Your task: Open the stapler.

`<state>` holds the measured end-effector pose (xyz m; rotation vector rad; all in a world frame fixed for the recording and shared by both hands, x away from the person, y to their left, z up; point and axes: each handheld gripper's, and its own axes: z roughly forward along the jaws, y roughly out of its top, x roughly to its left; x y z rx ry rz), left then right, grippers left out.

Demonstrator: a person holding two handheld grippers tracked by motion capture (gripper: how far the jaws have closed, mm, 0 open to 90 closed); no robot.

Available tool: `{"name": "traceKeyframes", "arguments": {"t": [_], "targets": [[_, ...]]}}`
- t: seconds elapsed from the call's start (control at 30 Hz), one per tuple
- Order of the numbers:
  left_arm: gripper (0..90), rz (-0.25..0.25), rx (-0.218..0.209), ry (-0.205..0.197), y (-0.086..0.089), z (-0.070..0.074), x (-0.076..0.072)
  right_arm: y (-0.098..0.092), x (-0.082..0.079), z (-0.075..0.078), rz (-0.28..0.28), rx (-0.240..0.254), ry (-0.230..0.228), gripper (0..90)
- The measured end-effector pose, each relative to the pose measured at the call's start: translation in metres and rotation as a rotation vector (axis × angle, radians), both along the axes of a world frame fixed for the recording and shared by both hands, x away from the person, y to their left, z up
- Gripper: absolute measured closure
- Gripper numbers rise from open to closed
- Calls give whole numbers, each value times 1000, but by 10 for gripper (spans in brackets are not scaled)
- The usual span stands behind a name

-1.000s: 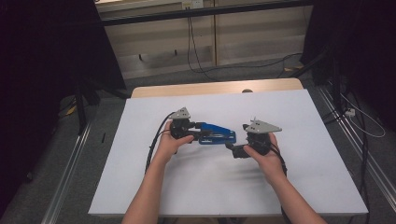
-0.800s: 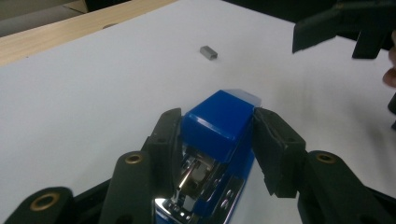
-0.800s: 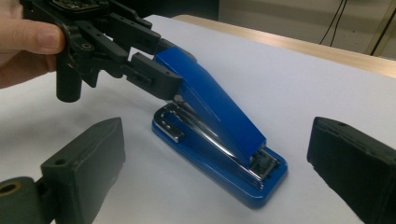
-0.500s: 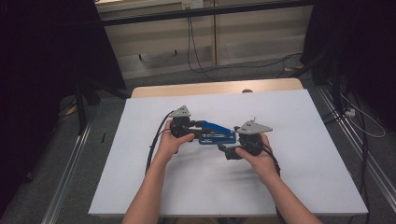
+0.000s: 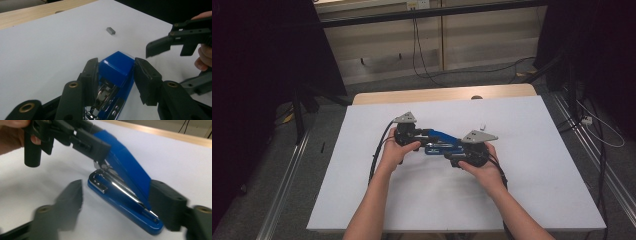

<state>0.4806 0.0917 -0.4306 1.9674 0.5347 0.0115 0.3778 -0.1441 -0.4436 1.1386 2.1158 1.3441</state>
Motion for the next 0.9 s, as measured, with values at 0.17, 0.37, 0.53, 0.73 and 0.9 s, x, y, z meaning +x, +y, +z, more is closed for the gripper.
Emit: {"name": "traceKeyframes", "arguments": {"t": [0.17, 0.37, 0.53, 0.73, 0.9], "targets": [[569, 3, -3, -22, -3, 4, -1, 2, 3, -5, -14, -22, 41, 719], [579, 8, -20, -20, -7, 9, -2, 11, 11, -9, -3, -12, 65, 900], [581, 12, -21, -13, -8, 10, -2, 17, 17, -14, -19, 31, 94, 900], [581, 17, -18, -13, -8, 11, -2, 29, 23, -14, -55, 45, 61, 900], [582, 14, -18, -12, -9, 11, -3, 37, 29, -11, -66, 73, 45, 900]]}}
